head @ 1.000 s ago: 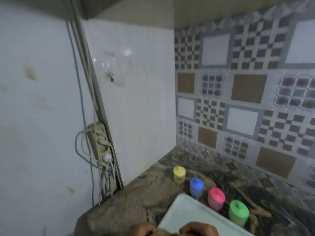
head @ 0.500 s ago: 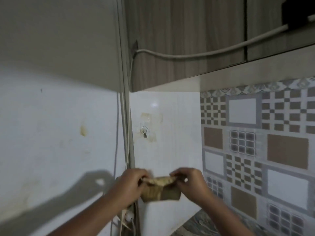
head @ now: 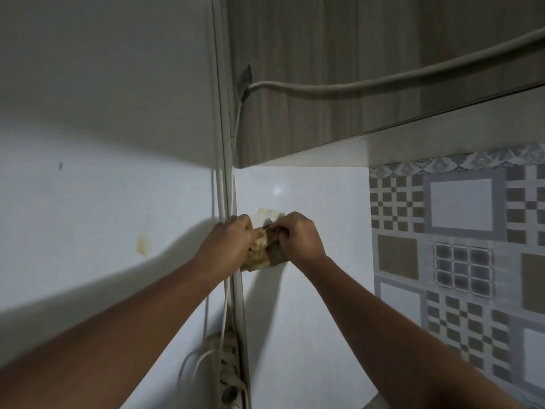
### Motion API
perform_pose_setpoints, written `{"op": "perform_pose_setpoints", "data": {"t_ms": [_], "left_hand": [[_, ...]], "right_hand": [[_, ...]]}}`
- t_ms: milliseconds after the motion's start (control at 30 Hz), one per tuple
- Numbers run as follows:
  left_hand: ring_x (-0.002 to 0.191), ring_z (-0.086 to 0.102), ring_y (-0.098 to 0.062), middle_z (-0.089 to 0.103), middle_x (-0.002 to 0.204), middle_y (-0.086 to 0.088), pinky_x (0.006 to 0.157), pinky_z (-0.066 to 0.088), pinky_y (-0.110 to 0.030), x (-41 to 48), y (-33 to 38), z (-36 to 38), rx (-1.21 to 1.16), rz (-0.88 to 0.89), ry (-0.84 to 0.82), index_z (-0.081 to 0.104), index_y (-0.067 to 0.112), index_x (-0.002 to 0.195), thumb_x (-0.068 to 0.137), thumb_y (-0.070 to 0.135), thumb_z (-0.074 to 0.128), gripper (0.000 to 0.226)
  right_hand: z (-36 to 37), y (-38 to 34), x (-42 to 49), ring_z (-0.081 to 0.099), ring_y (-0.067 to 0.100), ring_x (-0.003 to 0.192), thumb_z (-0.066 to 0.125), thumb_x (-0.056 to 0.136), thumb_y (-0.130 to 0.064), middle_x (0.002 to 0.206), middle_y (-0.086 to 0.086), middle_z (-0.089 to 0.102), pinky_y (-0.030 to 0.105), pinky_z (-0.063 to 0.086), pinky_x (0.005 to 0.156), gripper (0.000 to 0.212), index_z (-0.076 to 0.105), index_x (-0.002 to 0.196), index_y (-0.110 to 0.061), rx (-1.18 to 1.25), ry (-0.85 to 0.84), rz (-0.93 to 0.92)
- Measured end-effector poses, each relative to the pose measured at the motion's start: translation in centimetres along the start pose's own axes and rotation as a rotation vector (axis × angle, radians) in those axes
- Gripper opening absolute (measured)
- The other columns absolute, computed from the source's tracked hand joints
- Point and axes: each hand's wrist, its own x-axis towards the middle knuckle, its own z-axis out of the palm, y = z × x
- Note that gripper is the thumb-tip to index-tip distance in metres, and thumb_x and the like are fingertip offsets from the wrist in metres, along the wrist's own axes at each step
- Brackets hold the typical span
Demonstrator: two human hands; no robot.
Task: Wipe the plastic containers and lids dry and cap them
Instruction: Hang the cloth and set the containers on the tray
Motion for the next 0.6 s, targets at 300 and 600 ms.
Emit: {"op": "perform_pose_setpoints", "data": {"t_ms": [300,600], "left_hand": [[0.077,0.062,-0.025,0.066,0.078,0.006,0.066,0.042,-0.038,-1.6,0.8,2.1,0.196,-0.014,0.052,0.078,0.027,0.074,0.046,0.008,0.082,0.034],[0.076,0.062,-0.025,0.065,0.069,0.006,0.066,0.037,-0.037,-3.4,2.6,3.9,0.117,-0.068,0.023,0.072,0.027,0.078,0.064,0.025,0.076,0.015]], "right_hand": [[2.0,1.4,-3.5,0.068,0.021,0.095,0.049,0.083,0.007,0.098,0.006,0.075,0.032,0.055,0.088,0.037,0.079,0.093,-0.013,0.146,0.043,0.137],[2.5,1.4,-7.1,0.066,0.010,0.078,0.074,0.084,-0.012,0.088,-0.001,0.077,0.020,0.053,0.075,0.017,0.079,0.099,-0.017,0.242,-0.011,0.131]]}}
